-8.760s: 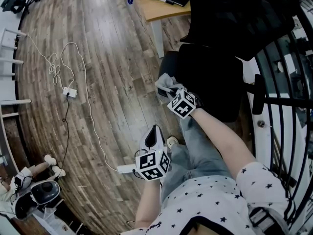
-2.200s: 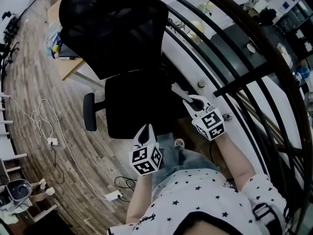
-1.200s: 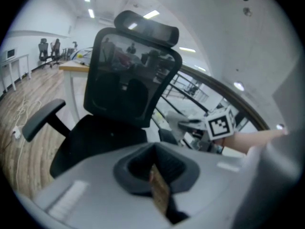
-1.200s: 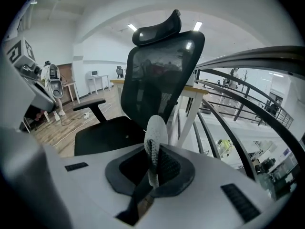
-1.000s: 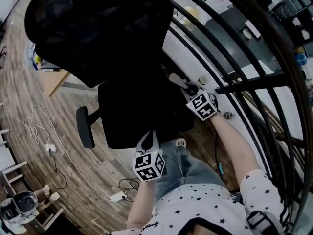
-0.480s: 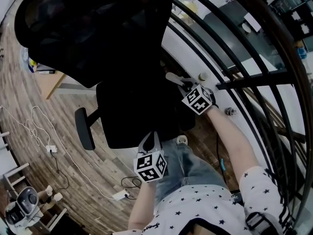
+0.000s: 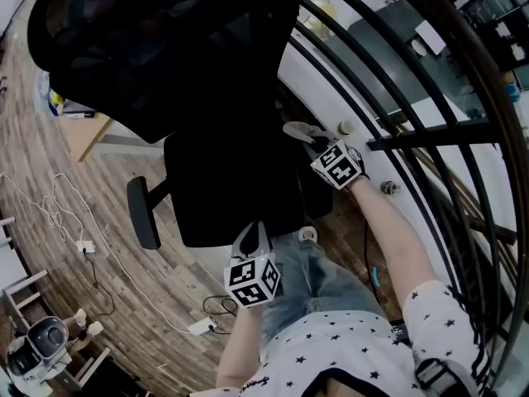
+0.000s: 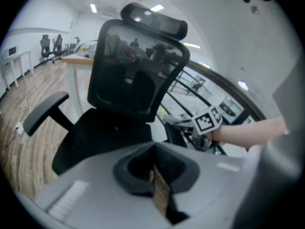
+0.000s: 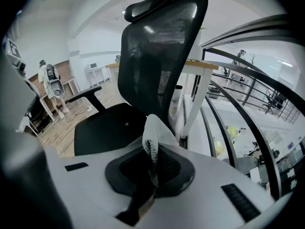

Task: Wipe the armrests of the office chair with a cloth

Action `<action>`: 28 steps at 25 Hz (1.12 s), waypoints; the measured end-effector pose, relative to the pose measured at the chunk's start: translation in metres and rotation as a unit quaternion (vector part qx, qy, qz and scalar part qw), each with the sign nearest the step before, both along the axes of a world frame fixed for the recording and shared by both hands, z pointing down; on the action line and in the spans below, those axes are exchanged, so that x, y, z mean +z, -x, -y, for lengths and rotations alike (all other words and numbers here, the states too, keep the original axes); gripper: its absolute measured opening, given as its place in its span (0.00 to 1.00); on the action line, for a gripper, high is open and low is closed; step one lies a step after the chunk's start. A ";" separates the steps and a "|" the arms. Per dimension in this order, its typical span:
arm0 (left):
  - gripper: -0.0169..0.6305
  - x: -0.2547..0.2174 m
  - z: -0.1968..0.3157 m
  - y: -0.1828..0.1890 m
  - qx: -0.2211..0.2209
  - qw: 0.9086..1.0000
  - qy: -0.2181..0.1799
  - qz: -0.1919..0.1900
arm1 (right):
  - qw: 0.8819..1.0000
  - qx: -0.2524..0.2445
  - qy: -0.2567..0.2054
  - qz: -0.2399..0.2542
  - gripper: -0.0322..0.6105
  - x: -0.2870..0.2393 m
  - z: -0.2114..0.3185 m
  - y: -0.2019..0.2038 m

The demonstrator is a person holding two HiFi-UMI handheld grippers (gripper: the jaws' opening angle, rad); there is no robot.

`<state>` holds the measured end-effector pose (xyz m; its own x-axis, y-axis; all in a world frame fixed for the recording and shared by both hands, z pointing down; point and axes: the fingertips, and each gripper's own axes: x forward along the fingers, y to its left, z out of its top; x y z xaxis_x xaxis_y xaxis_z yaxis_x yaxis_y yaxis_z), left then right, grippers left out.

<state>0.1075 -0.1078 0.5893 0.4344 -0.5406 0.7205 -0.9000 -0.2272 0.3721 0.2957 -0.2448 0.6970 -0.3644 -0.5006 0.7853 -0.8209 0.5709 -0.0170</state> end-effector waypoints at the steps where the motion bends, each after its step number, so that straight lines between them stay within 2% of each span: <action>1: 0.04 0.000 0.000 0.000 -0.001 1.000 0.000 0.000 | 1.000 0.004 0.003 0.004 0.09 0.000 0.000 0.000; 10: 0.04 -0.009 -0.004 -0.005 0.001 1.000 -0.009 -0.004 | 1.000 0.006 -0.001 -0.028 0.09 -0.002 -0.005 0.003; 28: 0.04 -0.021 -0.016 -0.002 -0.007 1.000 -0.026 -0.012 | 0.999 -0.010 0.007 -0.037 0.09 -0.004 -0.049 0.013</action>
<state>0.1095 -0.0921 0.5681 0.4434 -0.5839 0.6801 -0.8941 -0.2340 0.3820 0.2827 -0.1962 0.6933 -0.3153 -0.4831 0.8168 -0.8086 0.5873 0.0352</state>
